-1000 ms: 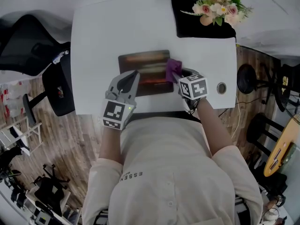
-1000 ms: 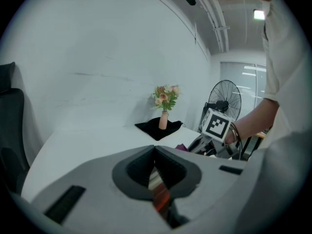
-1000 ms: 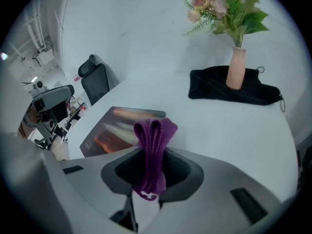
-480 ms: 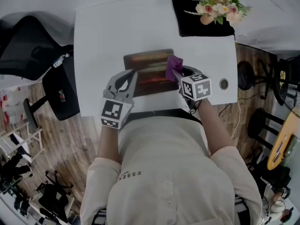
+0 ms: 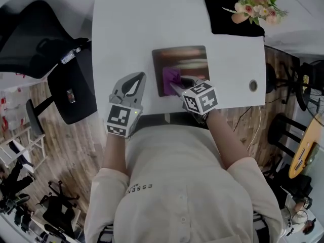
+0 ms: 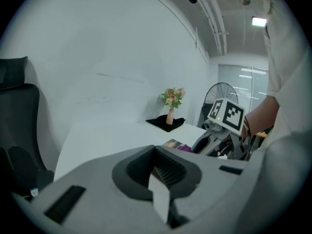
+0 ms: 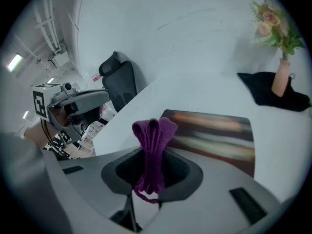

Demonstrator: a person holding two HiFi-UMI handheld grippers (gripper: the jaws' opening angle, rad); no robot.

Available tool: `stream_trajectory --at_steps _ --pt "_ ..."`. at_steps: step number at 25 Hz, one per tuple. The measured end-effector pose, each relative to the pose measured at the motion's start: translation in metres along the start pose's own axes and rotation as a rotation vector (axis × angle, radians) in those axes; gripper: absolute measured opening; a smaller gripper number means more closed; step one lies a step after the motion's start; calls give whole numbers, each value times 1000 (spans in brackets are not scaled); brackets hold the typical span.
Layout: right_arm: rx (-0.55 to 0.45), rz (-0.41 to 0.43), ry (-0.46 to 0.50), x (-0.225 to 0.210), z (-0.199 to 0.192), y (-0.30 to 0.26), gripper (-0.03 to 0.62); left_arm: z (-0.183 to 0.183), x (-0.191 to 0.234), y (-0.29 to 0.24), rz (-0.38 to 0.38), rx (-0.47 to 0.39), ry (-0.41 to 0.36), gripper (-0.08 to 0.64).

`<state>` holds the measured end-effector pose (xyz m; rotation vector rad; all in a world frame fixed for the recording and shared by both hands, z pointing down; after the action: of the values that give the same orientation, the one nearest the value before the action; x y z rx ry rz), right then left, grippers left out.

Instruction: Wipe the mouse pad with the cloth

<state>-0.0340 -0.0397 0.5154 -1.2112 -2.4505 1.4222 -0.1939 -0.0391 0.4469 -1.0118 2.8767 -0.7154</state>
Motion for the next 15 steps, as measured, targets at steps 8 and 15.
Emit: stream_trajectory --at_steps 8,15 --pt "74 43 26 41 -9 -33 100 -15 16 24 -1 -1 24 2" --pt "117 28 93 38 -13 -42 101 -15 11 28 23 -5 32 2"
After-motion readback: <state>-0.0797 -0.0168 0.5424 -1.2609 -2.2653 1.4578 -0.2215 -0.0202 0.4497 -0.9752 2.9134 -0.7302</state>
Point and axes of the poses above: the fingertips, and each gripper's own axes: y backward along the fingers, x to its left, z out of its top, the point moved 5 cm from there along y, backward along the fingers, and after that the axes turned 4 degrees about y, right-handed, at the moved point
